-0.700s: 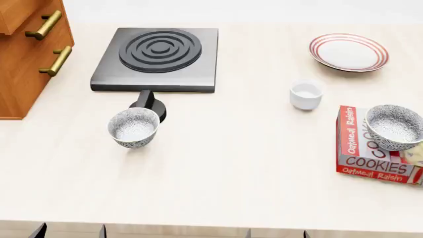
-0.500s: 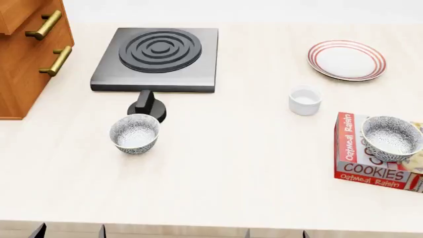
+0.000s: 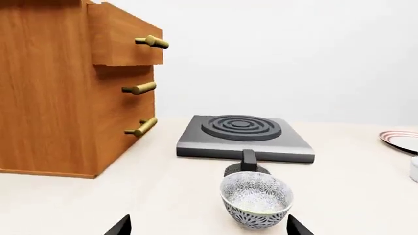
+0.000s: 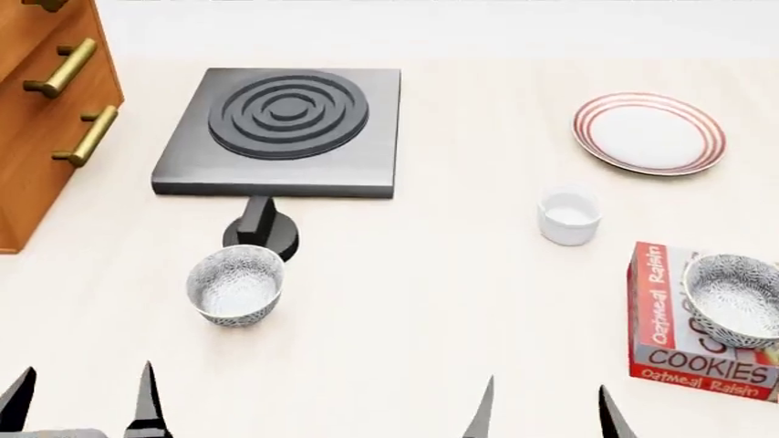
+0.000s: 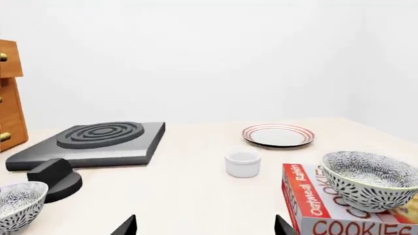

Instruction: Pick the akita bowl on the cookies box and place it on the plate.

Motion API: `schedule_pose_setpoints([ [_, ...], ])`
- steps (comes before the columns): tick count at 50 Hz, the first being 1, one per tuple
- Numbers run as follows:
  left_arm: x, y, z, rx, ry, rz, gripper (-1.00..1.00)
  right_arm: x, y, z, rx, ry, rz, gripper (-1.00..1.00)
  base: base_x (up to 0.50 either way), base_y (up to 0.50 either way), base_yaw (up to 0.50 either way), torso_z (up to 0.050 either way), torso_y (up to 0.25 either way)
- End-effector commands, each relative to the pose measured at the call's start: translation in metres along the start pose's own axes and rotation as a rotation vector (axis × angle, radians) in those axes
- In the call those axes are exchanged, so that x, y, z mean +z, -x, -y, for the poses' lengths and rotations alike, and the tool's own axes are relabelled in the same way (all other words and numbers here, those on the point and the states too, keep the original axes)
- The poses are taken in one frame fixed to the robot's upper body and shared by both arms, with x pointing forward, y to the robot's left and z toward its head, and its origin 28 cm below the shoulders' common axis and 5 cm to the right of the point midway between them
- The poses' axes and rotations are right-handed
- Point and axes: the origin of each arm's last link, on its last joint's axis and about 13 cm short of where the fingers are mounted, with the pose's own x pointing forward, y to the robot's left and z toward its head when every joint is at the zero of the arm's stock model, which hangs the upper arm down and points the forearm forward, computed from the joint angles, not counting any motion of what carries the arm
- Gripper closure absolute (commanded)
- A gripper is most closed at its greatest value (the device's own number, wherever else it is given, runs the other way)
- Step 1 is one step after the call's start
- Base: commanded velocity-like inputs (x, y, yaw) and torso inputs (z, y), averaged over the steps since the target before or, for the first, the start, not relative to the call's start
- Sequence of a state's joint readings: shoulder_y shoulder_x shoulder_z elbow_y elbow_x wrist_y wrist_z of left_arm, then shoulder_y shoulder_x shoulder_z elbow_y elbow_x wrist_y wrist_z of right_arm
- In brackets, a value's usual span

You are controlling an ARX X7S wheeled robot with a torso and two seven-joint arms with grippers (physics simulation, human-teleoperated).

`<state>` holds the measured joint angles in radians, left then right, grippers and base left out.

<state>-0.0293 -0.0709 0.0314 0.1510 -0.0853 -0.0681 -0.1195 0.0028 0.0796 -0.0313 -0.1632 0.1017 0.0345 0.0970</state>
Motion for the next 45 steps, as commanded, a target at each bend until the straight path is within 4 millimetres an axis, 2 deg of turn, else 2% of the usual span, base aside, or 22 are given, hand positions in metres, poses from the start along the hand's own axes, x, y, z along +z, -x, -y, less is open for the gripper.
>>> schedule_pose_setpoints([
  [1,0.054,-0.007,-0.006,0.023,0.035,0.142,-1.00,0.062,-0.004,0.010,-0.063,-0.003,0.161,-1.00,0.50,0.00,0.00,0.000,0.000],
  [5,0.066,-0.004,-0.009,0.009,0.053,0.174,-1.00,0.077,0.000,0.011,-0.048,-0.007,0.187,-1.00,0.50,0.00,0.00,0.000,0.000],
  [13,0.085,0.003,-0.009,-0.020,0.049,0.230,-1.00,0.095,0.010,0.011,-0.029,-0.015,0.249,-1.00,0.50,0.00,0.00,0.000,0.000],
  [45,0.081,0.008,-0.010,-0.032,0.040,0.225,-1.00,0.095,0.017,0.012,-0.021,0.012,0.299,-1.00,0.50,0.00,0.00,0.000,0.000],
])
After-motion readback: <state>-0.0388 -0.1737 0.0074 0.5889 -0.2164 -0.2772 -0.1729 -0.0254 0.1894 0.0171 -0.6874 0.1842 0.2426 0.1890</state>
